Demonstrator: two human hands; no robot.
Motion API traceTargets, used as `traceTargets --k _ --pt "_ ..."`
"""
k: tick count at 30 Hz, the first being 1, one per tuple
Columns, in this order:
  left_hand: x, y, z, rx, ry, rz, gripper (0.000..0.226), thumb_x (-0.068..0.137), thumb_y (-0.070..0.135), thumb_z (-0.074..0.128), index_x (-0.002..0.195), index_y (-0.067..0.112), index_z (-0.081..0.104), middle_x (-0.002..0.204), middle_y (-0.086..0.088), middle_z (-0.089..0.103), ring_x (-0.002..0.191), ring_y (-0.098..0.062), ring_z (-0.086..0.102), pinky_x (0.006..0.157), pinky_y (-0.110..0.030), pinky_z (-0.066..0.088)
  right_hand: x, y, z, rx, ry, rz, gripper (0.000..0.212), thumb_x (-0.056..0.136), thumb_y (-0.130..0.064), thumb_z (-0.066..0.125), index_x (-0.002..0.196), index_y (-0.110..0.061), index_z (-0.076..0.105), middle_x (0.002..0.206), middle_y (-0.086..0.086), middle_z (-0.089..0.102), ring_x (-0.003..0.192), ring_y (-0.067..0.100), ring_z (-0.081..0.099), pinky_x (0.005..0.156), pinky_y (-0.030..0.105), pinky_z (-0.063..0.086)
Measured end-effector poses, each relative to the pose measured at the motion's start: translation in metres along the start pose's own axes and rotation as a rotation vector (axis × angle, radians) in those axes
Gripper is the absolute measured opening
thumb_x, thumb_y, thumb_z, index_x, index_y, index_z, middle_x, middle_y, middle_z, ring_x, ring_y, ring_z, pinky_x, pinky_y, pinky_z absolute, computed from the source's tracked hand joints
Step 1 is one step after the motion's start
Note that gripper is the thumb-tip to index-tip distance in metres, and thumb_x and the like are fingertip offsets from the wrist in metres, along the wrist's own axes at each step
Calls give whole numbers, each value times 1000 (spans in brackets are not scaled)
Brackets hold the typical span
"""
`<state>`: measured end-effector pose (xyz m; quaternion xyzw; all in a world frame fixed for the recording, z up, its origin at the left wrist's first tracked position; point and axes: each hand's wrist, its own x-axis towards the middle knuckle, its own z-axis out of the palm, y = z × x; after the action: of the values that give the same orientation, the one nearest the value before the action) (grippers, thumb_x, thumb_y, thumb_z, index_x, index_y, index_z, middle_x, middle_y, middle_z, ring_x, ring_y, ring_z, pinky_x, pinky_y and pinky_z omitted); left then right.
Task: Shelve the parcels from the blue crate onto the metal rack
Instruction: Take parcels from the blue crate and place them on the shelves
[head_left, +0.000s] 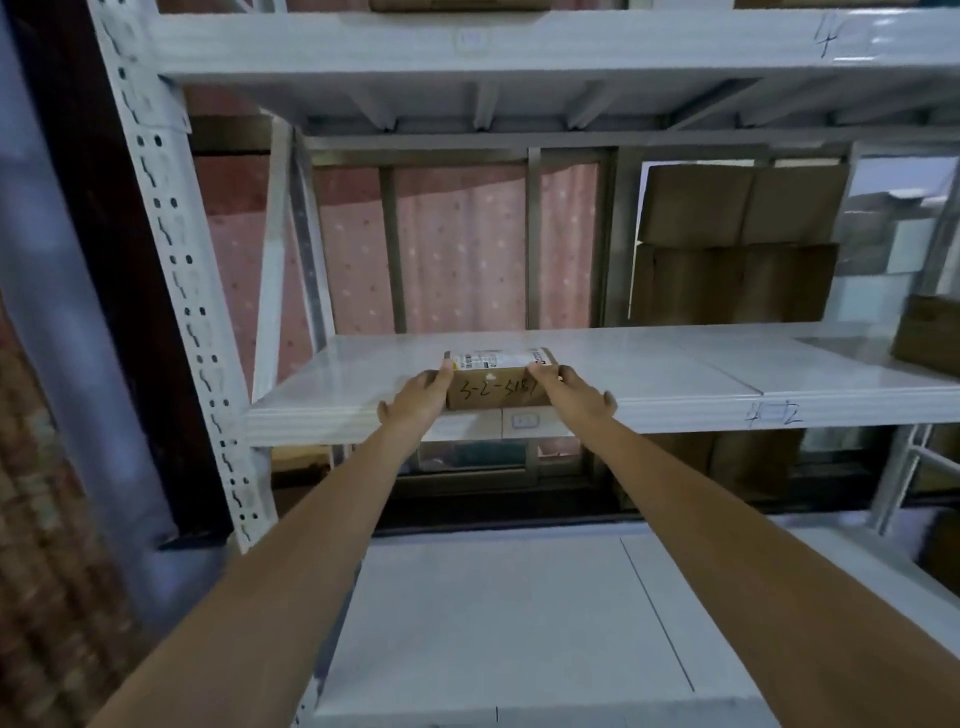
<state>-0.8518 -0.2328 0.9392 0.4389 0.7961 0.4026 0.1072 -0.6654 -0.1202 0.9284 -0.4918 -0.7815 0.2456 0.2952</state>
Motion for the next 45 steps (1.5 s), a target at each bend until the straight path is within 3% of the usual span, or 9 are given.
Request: traceTargets --k 9,15,18,21,23,27,33,36,45 --pt "6 -1 11 97 62 -58 72 91 66 2 141 29 41 142 -12 47 137 -36 31 116 -53 4 5 -5 0 -34 -23 26 82 85 -79 11 146 -28 33 142 7 53 137 32 38 115 54 5" --pt "-3 -2 2 -104 78 -29 66 96 59 8 138 22 42 143 -8 47 137 -31 34 117 -49 10 1 -2 -4 137 -12 52 86 82 -83 12 147 -28 29 145 7 49 139 35 35 118 54 11" --pt "-21 -17 4 -240 264 50 51 100 48 27 126 12 52 130 -12 56 123 -33 47 105 -43 31 -15 7 -4 283 116 22 75 85 -79 27 139 -28 40 136 5 55 124 30 52 107 46 39" --pt "-53 -43 28 -41 557 247 28 95 30 48 110 8 57 115 -13 58 108 -29 53 92 -38 40 -43 27 5 166 354 -71 57 93 -62 41 133 -23 48 135 5 56 118 25 57 102 43 48" --pt "-70 -57 50 18 602 338 23 91 23 53 106 5 55 109 -15 56 104 -30 52 91 -36 37 -64 44 8 74 472 -152 52 95 -54 45 133 -18 49 135 6 56 117 23 56 100 41 49" --pt "-84 -52 96 -29 250 315 23 93 24 51 106 5 55 105 -15 59 102 -34 56 89 -47 46 -96 80 -7 -2 457 -148 54 95 -48 50 137 -13 46 138 9 50 121 26 53 102 42 47" --pt "-109 55 149 -2 -271 326 49 92 51 40 128 18 50 132 -7 51 121 -30 48 104 -45 36 -135 144 -84 46 268 100 71 88 -66 50 141 -19 41 142 9 45 127 30 48 106 46 40" --pt "-137 120 180 -133 -365 364 52 92 52 41 131 19 49 134 -3 50 123 -24 46 97 -31 31 -164 183 -136 47 268 161 75 85 -67 52 142 -19 42 143 10 45 128 30 47 105 44 40" --pt "-283 272 302 -328 -528 410 48 91 40 54 131 15 48 137 -5 50 122 -21 48 88 -26 33 -292 323 -309 -20 228 259 83 84 -64 56 149 -18 32 148 12 44 131 31 47 105 47 42"
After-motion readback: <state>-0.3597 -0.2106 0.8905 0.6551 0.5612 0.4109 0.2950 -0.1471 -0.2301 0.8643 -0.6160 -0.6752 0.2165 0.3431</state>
